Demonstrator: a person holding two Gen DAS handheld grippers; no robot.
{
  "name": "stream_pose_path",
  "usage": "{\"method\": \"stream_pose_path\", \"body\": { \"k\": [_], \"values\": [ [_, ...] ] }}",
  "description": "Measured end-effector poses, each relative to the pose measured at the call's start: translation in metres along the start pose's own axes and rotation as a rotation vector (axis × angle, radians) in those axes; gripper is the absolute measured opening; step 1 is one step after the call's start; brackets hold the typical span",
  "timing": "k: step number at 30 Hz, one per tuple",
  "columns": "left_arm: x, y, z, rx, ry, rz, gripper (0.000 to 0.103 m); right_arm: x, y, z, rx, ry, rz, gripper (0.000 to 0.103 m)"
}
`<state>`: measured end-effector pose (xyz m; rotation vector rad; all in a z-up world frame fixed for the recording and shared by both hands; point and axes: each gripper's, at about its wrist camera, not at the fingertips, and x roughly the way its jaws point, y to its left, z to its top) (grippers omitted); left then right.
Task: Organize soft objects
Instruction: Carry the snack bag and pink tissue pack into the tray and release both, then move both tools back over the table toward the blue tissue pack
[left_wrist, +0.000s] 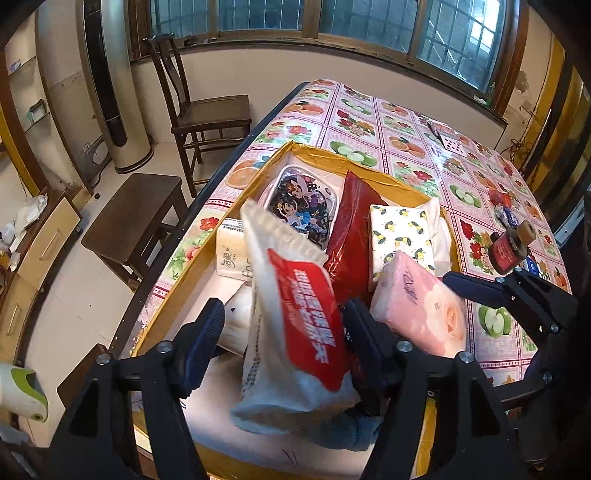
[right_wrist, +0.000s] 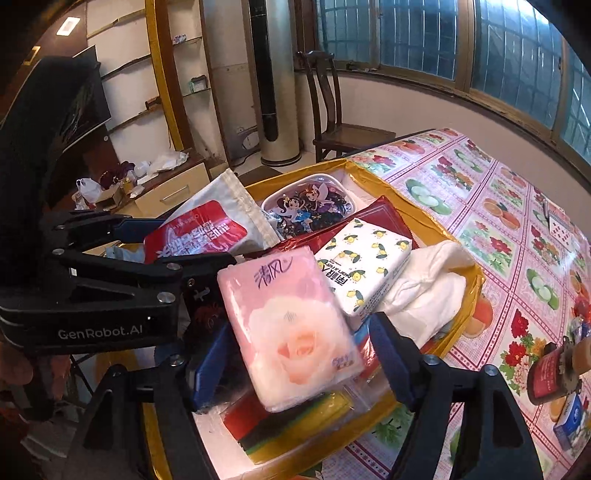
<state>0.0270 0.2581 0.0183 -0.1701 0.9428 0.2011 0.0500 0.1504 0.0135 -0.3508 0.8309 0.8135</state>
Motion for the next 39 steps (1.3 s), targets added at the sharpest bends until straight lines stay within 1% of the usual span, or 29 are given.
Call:
{"method": "stream_pose_path", "body": {
  "k": [2,3,6,8,12,17,21,25,27,31,34,39],
  "values": [
    [-0.004,0.001,-0.003,-0.005,-0.014,0.001,0.070,-0.008,0.001,-0.002,-0.008,-0.024,-0.006,0.085],
    [-0.006,0.001,-0.005,-0.009,-0.023,0.002,0.073,-0.013,0.002,-0.004,-0.008,-0.038,-0.005,0.085],
    [-0.016,0.001,-0.010,-0.009,-0.056,0.018,0.074,-0.026,0.009,-0.008,-0.023,-0.073,-0.021,0.088],
    [-0.024,0.002,-0.012,-0.017,-0.079,0.024,0.074,-0.034,0.015,-0.011,-0.047,-0.095,-0.052,0.092],
    [-0.037,0.005,-0.013,-0.033,-0.107,0.014,0.074,-0.046,0.020,-0.017,-0.058,-0.124,-0.101,0.092],
    [-0.050,-0.002,-0.015,-0.035,-0.143,0.011,0.074,-0.061,0.016,-0.028,-0.004,-0.160,-0.135,0.092],
    [-0.058,-0.018,-0.018,-0.020,-0.170,0.000,0.074,-0.073,0.012,-0.038,0.021,-0.178,-0.207,0.094],
    [-0.067,-0.036,-0.020,-0.006,-0.201,-0.028,0.074,-0.087,0.003,-0.048,0.049,-0.198,-0.286,0.097],
    [-0.071,-0.048,-0.021,0.001,-0.218,-0.040,0.074,-0.094,-0.005,-0.054,0.074,-0.204,-0.309,0.097],
    [-0.073,-0.072,-0.022,0.028,-0.223,-0.066,0.074,-0.110,-0.022,-0.065,0.118,-0.218,-0.339,0.097],
    [-0.076,-0.090,-0.024,0.055,-0.235,-0.072,0.074,-0.120,-0.033,-0.074,0.144,-0.224,-0.364,0.098],
    [-0.077,-0.118,-0.028,0.093,-0.229,-0.095,0.074,-0.134,-0.052,-0.087,0.179,-0.229,-0.394,0.098]
  ]
}}
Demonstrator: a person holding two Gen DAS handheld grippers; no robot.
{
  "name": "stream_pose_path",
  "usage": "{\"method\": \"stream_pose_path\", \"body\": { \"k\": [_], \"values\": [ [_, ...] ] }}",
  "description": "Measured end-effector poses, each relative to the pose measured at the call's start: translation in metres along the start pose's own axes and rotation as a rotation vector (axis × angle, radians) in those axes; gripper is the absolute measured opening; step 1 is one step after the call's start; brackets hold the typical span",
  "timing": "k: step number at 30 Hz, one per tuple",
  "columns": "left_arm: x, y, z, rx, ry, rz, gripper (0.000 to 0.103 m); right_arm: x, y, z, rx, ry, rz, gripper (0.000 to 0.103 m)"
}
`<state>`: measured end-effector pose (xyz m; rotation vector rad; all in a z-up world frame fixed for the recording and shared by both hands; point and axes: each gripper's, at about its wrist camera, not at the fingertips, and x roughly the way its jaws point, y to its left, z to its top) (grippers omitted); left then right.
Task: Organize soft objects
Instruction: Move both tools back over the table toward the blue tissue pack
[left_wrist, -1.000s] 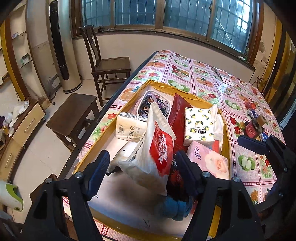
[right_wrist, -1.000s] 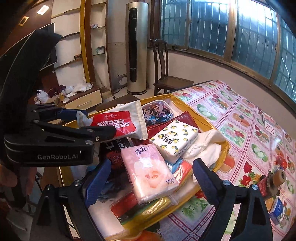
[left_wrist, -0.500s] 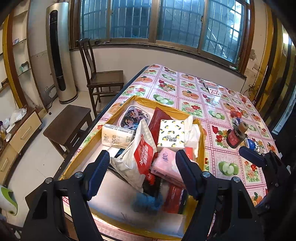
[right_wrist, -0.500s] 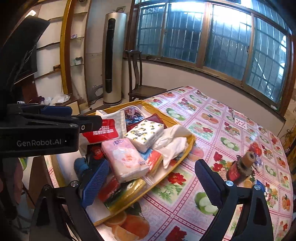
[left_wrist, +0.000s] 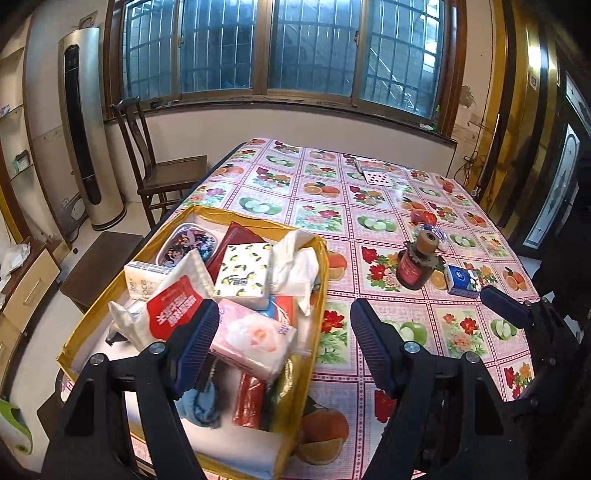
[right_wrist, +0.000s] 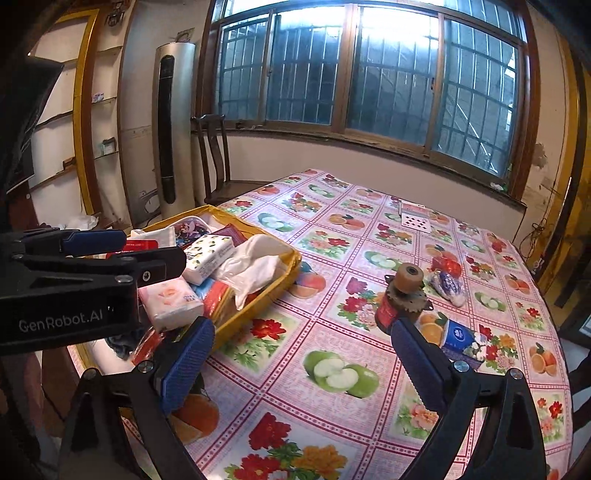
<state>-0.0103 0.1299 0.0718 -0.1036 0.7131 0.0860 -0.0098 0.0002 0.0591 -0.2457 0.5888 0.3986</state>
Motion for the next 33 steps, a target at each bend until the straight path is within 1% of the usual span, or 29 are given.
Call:
{"method": "stream_pose_path", "body": {
  "k": [7,15,20,26,33],
  "values": [
    [0.003,-0.032,-0.004,0.043,0.015,-0.024,0.074,-0.007,-0.025,-0.009,0.034,0.003,-0.032,0.098],
    [0.007,-0.058,-0.011,0.074,0.031,-0.046,0.074,-0.009,-0.045,-0.021,0.064,0.013,-0.046,0.098],
    [0.014,-0.070,-0.012,0.082,0.074,-0.080,0.074,-0.008,-0.072,-0.028,0.088,0.039,-0.064,0.098],
    [0.024,-0.084,-0.017,0.100,0.106,-0.101,0.073,-0.006,-0.114,-0.038,0.147,0.069,-0.127,0.098],
    [0.037,-0.101,-0.020,0.120,0.125,-0.117,0.073,-0.003,-0.136,-0.047,0.163,0.081,-0.182,0.098]
  ]
}}
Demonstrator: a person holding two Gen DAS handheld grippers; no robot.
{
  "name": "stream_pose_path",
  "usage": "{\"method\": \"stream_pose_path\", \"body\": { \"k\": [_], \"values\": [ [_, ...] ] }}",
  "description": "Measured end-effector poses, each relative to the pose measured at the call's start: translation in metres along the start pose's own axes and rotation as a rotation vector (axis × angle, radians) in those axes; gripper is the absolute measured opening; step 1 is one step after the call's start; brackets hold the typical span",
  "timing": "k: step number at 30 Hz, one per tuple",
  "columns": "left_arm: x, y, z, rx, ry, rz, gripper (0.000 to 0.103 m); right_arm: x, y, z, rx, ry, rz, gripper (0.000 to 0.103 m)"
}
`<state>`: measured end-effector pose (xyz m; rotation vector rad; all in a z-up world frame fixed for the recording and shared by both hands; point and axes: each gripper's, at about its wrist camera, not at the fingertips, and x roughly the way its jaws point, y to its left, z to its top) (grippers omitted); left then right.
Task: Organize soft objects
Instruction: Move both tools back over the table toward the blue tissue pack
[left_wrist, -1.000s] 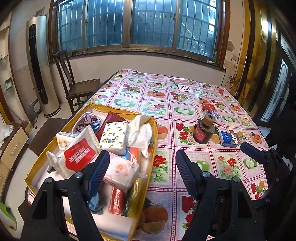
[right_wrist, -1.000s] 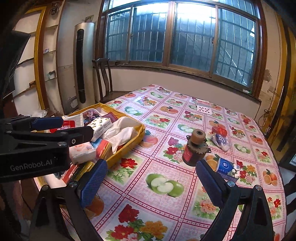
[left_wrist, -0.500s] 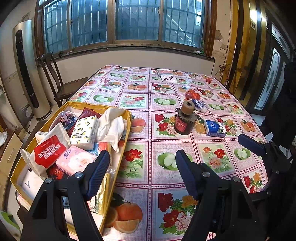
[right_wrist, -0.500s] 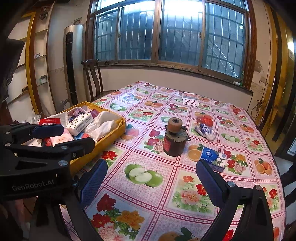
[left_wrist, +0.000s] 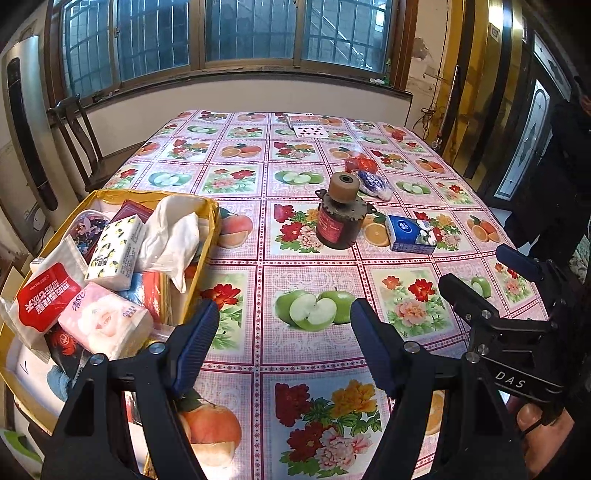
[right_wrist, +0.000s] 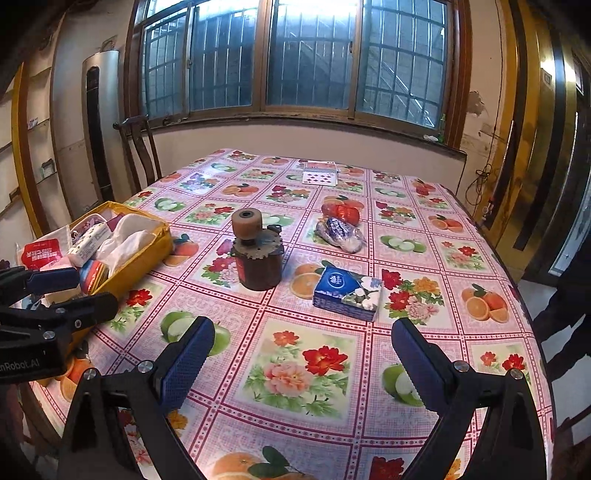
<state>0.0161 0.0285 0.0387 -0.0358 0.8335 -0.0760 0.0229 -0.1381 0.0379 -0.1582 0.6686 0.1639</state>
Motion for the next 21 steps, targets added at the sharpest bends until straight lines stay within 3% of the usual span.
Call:
{"method": "stream_pose_path", "body": {
  "k": [21],
  "values": [
    [0.007,-0.004,0.004,-0.002,0.028,-0.011,0.073,0.006,-0.017,-0.001,0.001,0.018,-0.025,0.098]
  ]
}}
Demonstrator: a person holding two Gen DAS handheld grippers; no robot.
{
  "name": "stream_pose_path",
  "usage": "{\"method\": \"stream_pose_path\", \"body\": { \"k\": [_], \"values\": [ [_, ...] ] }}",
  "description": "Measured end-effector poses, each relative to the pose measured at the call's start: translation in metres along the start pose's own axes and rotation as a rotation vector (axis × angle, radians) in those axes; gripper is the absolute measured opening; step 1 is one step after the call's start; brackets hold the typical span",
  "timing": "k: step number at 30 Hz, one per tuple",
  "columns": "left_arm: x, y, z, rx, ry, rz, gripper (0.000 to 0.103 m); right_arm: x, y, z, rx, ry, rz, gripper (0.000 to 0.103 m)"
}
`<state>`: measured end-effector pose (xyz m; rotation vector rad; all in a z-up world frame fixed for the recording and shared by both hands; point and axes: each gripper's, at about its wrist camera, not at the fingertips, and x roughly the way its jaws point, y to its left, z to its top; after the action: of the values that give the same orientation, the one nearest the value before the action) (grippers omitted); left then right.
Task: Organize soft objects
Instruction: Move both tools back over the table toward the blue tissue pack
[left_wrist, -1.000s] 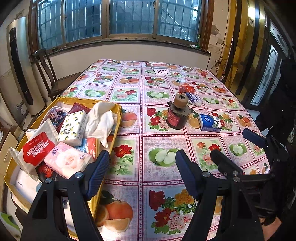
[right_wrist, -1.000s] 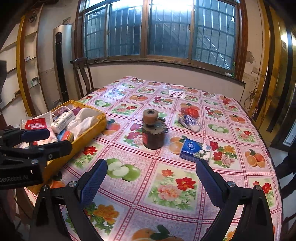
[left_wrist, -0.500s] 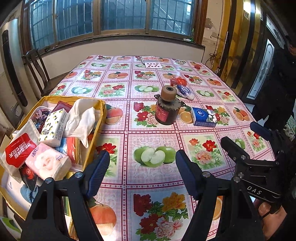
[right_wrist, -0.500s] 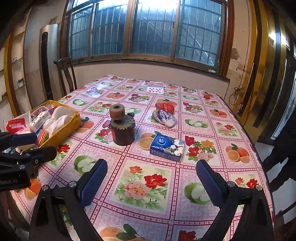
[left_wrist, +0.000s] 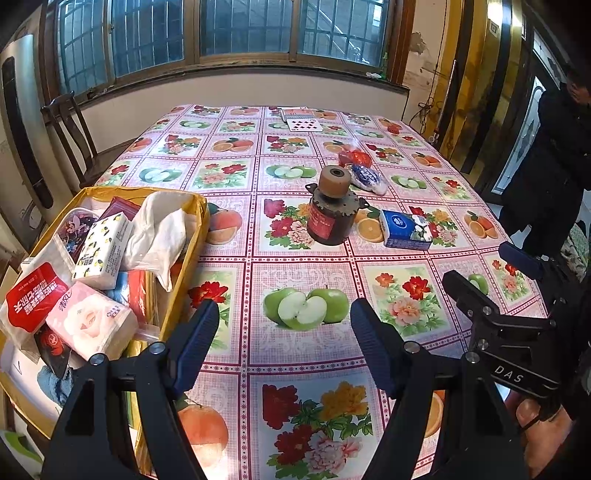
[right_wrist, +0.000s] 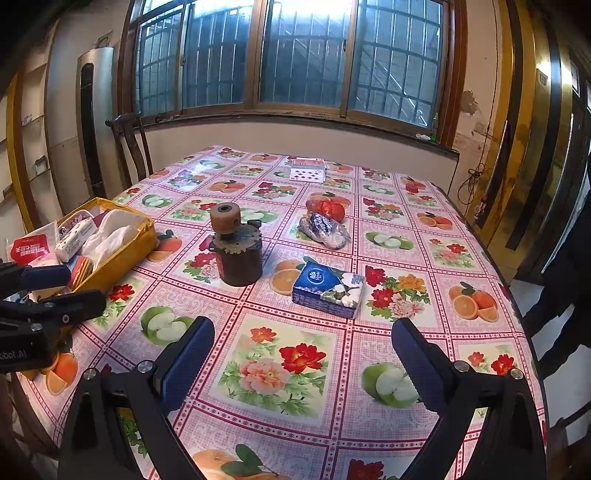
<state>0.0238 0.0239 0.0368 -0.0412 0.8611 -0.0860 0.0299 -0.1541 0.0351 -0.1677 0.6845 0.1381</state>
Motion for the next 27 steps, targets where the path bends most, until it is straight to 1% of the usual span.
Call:
{"method": "stream_pose_path", "body": {
  "k": [2,4,6,9,12,14,16,19,20,22,25,27],
  "values": [
    [0.004,0.003,0.004,-0.009,0.016,-0.007,0.073,0.008,-0.011,0.002,0.006,0.028,0.017,0.100],
    [0.011,0.006,0.008,-0.019,0.054,-0.026,0.073,0.016,-0.024,0.004,0.015,0.052,0.038,0.100],
    [0.017,0.008,0.013,-0.028,0.075,-0.040,0.073,0.024,-0.035,0.005,0.016,0.073,0.055,0.100],
    [0.023,0.010,0.027,-0.037,0.088,-0.046,0.073,0.039,-0.049,0.008,0.026,0.112,0.088,0.100],
    [0.030,0.006,0.046,-0.030,0.108,-0.069,0.073,0.055,-0.059,0.011,0.034,0.144,0.164,0.100],
    [0.036,0.000,0.058,-0.025,0.133,-0.105,0.073,0.064,-0.064,0.012,0.029,0.157,0.235,0.100],
    [0.044,-0.007,0.069,-0.027,0.165,-0.143,0.073,0.072,-0.067,0.013,-0.003,0.169,0.286,0.100],
    [0.051,-0.023,0.082,-0.005,0.168,-0.152,0.073,0.081,-0.070,0.013,-0.071,0.193,0.311,0.100],
    [0.054,-0.029,0.085,-0.001,0.176,-0.173,0.073,0.084,-0.071,0.014,-0.082,0.194,0.326,0.100],
    [0.061,-0.041,0.092,-0.004,0.207,-0.224,0.073,0.090,-0.076,0.017,-0.096,0.195,0.344,0.100],
    [0.067,-0.064,0.098,0.034,0.214,-0.231,0.073,0.097,-0.085,0.024,-0.112,0.197,0.374,0.100],
    [0.072,-0.079,0.098,0.052,0.229,-0.246,0.073,0.103,-0.096,0.028,-0.102,0.206,0.362,0.100]
  ]
}}
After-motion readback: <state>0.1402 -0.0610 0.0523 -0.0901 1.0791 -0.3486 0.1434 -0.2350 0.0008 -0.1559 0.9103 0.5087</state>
